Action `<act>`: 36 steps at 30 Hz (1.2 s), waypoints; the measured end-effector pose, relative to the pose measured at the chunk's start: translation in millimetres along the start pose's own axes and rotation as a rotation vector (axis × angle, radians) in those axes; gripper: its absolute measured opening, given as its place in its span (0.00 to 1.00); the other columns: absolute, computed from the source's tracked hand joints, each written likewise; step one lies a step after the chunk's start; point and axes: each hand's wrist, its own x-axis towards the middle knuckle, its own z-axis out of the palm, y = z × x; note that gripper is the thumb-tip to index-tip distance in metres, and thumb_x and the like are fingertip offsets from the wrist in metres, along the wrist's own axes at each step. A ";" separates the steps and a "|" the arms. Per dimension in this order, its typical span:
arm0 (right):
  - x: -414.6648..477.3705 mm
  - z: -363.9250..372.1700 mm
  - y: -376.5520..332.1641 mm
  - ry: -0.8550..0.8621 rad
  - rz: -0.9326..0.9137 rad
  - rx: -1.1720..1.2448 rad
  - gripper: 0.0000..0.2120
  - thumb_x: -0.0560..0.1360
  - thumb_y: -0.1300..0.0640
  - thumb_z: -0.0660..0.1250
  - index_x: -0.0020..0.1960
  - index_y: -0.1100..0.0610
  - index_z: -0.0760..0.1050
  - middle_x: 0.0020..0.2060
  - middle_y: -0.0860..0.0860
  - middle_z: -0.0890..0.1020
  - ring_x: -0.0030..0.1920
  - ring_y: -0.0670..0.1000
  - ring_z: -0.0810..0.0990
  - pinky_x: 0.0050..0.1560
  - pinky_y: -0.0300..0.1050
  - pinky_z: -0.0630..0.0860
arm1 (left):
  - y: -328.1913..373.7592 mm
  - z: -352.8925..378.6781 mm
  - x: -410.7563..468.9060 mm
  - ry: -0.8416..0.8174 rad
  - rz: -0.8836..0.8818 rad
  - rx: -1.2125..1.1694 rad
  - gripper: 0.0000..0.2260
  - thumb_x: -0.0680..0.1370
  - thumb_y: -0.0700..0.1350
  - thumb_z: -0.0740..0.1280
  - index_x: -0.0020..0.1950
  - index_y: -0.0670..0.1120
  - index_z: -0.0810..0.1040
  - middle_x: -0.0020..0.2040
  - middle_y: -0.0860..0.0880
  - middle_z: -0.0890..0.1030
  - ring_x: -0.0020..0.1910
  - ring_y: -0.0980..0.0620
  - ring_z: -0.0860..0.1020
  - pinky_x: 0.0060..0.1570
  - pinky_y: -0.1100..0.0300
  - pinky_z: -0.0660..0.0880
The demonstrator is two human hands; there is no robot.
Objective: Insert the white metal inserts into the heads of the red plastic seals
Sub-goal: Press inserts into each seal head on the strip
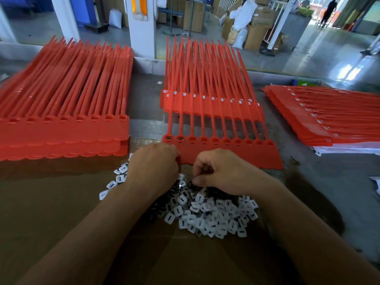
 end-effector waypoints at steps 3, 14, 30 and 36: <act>-1.9 -1.1 2.7 0.005 -0.011 0.084 0.05 0.72 0.57 0.70 0.43 0.47 0.76 0.35 0.41 0.80 0.38 0.37 0.78 0.39 0.27 0.73 | 0.4 -0.1 0.0 0.008 0.001 -0.007 0.15 0.76 0.42 0.57 0.58 0.50 0.77 0.60 0.52 0.78 0.57 0.53 0.75 0.54 0.58 0.72; -4.8 -1.9 8.8 0.023 -0.020 0.140 0.07 0.77 0.56 0.64 0.42 0.45 0.75 0.33 0.42 0.80 0.35 0.36 0.79 0.41 0.34 0.76 | 0.5 1.0 -0.4 0.030 0.002 -0.010 0.15 0.76 0.42 0.57 0.57 0.50 0.78 0.58 0.54 0.78 0.55 0.53 0.76 0.50 0.60 0.71; -7.7 -3.0 8.4 -0.002 -0.044 0.101 0.11 0.73 0.60 0.68 0.42 0.43 0.75 0.38 0.43 0.81 0.39 0.36 0.78 0.43 0.27 0.74 | 0.1 -0.2 -0.9 0.024 0.002 -0.015 0.15 0.76 0.41 0.57 0.57 0.50 0.78 0.59 0.53 0.78 0.56 0.52 0.75 0.52 0.58 0.71; 1.4 -0.3 9.9 0.178 -0.002 0.013 0.03 0.73 0.57 0.69 0.45 0.50 0.79 0.39 0.41 0.80 0.39 0.37 0.77 0.43 0.26 0.73 | -0.4 0.4 -0.6 0.020 -0.002 -0.020 0.14 0.76 0.41 0.57 0.57 0.50 0.78 0.58 0.52 0.78 0.56 0.52 0.76 0.52 0.57 0.72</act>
